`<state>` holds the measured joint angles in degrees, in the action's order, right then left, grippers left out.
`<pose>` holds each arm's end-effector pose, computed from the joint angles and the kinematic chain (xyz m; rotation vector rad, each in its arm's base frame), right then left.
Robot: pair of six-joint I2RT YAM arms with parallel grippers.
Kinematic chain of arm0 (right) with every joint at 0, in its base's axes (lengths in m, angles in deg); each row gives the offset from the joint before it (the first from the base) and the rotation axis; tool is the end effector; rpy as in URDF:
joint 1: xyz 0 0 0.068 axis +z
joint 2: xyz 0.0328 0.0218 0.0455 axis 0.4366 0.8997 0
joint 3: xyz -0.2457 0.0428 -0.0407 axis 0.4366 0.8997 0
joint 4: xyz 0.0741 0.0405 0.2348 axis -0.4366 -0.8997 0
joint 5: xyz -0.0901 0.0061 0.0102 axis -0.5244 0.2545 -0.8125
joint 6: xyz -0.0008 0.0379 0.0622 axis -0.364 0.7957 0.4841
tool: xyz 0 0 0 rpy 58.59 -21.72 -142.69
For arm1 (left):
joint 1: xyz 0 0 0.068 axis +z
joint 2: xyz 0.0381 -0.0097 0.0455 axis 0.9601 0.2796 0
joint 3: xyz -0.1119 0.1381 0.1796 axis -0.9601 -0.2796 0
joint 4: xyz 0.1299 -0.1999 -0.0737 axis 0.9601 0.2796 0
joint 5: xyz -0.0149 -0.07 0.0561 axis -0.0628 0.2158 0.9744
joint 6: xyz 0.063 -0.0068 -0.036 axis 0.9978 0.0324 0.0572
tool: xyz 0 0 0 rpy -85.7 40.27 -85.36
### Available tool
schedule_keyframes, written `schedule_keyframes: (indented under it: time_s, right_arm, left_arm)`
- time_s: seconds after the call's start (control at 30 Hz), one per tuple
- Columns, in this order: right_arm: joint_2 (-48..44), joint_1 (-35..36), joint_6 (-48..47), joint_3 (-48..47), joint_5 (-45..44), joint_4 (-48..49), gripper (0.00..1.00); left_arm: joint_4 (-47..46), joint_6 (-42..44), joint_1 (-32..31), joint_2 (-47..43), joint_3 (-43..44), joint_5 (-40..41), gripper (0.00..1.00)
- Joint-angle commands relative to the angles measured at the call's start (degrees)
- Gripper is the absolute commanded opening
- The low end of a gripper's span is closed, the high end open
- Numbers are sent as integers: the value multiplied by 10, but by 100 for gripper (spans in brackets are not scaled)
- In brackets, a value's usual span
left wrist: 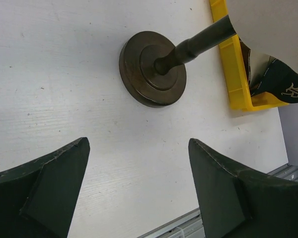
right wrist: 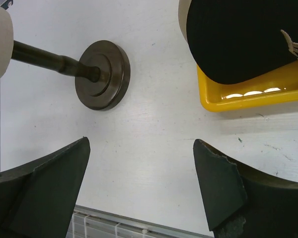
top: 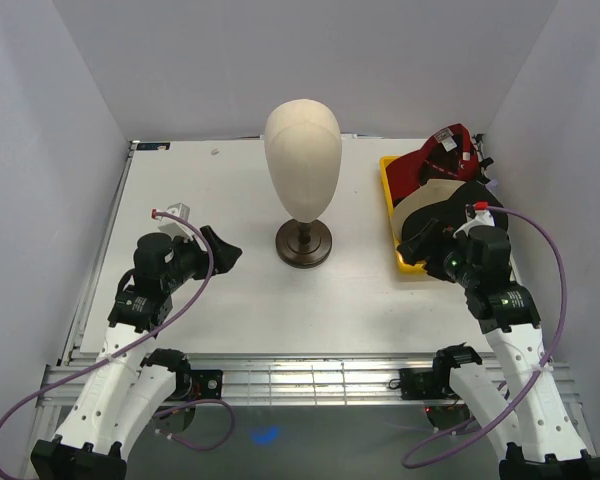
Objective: Stack the hats
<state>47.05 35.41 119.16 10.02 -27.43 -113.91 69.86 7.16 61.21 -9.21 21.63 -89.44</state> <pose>0.1670 0.0350 0.2877 0.3418 2.0525 0.5681 0.1749 -0.0542 0.2600 -0.1542 2.0798 -0.7114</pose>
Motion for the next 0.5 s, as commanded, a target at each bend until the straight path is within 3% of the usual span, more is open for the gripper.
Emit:
schedule_keyframes:
  time_s: [0.0, 0.47]
  right_arm:
    - [-10, 2, -3, -9, -22, -7, 89]
    - [28, 2, -26, -95, -4, -48, 91]
  left_arm:
    - [-16, 10, -2, -7, -1, -14, 89]
    - [-9, -29, -3, -13, 12, -54, 79]
